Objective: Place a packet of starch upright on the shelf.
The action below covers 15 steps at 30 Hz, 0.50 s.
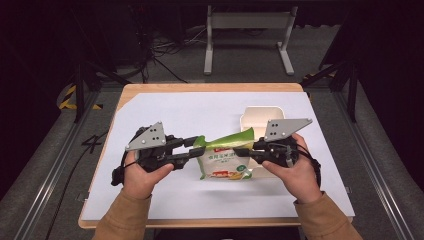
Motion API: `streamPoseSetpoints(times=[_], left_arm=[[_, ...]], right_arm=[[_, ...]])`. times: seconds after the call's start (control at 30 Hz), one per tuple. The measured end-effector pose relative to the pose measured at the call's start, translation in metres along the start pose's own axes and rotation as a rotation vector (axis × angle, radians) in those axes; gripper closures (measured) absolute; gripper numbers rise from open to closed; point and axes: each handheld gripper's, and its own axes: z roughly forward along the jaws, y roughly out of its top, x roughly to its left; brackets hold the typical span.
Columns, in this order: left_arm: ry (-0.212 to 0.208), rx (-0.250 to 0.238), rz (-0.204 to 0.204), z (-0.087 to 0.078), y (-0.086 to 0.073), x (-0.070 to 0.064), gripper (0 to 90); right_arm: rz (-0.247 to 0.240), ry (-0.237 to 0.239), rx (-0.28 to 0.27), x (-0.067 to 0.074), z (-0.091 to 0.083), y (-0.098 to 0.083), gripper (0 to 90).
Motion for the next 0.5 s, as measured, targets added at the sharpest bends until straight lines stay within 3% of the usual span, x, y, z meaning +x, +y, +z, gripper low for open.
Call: streamPoseSetpoints(times=[0.07,0.13,0.5], left_arm=[[0.014,-0.006,0.001,-0.003,0.000,0.003,63.2],[0.019,-0.009,-0.024,-0.005,-0.001,0.004,62.5],[0.058,-0.003,-0.040,-0.009,-0.004,0.010,58.0]], right_arm=[[0.002,-0.007,-0.009,-0.003,-0.006,0.004,86.5],[0.005,-0.016,-0.018,-0.007,-0.012,0.008,86.5],[-0.002,-0.084,-0.018,-0.029,-0.033,0.025,86.4]])
